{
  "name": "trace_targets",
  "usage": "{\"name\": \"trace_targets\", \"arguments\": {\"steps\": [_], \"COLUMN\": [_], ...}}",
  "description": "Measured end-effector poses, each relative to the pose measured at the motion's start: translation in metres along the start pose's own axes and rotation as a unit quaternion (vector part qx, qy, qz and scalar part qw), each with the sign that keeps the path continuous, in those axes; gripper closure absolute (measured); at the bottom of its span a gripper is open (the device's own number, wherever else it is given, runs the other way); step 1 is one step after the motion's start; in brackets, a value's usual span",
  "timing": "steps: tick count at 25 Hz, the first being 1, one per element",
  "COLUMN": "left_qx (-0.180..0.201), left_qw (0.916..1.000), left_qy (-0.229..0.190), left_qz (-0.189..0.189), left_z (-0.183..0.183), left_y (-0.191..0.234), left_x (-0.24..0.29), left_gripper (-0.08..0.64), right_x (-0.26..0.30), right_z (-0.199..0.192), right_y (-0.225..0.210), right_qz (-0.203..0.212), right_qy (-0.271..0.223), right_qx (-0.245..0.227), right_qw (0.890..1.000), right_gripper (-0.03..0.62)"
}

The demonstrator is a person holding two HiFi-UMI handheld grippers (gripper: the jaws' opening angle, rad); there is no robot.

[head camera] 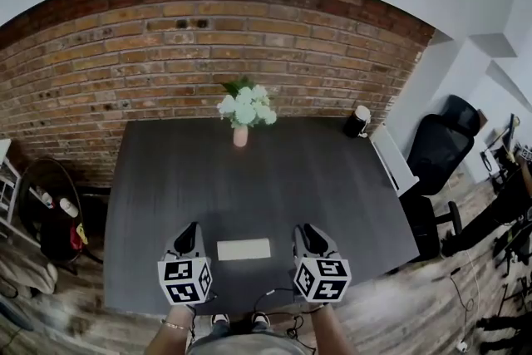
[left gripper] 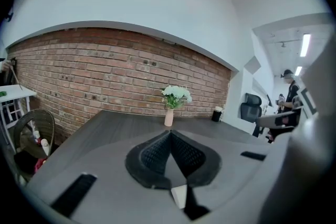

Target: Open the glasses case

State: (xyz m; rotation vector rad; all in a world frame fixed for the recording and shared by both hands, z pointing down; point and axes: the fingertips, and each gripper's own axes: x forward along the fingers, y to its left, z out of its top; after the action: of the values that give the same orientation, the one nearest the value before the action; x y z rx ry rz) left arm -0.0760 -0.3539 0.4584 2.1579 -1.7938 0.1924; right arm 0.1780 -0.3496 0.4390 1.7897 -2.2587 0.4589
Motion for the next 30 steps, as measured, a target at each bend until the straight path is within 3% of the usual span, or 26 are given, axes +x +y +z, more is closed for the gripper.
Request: {"name": "trace_targets", "arguments": {"steps": [13, 19, 30], "left_qx": [-0.026, -0.035, -0.063], "left_qw": [0.9966, 0.9926, 0.9811], "left_qy": [0.029, 0.059, 0.109], "left_qz": [0.073, 0.100, 0.147], "left_z": [-0.035, -0.071, -0.139], "left_y": [-0.005, 0.007, 0.017], "left_x": [-0.019, -0.032, -0.046], "left_gripper": [0.565, 0.565, 0.565], "right_x": [0.024, 0.039, 0.058], "right_z": [-0.013, -0.046, -0.118], "right_y": [-0.006, 0.006, 0.023], "right_qz": [0.079, 0.113, 0.183], "right_qy": [0.045, 0.081, 0.147], "right_qx": [-0.045, -0.067, -0.109], "right_qw": [0.995, 0.988, 0.966], "right_gripper": [0.508, 0.506, 0.507]}}
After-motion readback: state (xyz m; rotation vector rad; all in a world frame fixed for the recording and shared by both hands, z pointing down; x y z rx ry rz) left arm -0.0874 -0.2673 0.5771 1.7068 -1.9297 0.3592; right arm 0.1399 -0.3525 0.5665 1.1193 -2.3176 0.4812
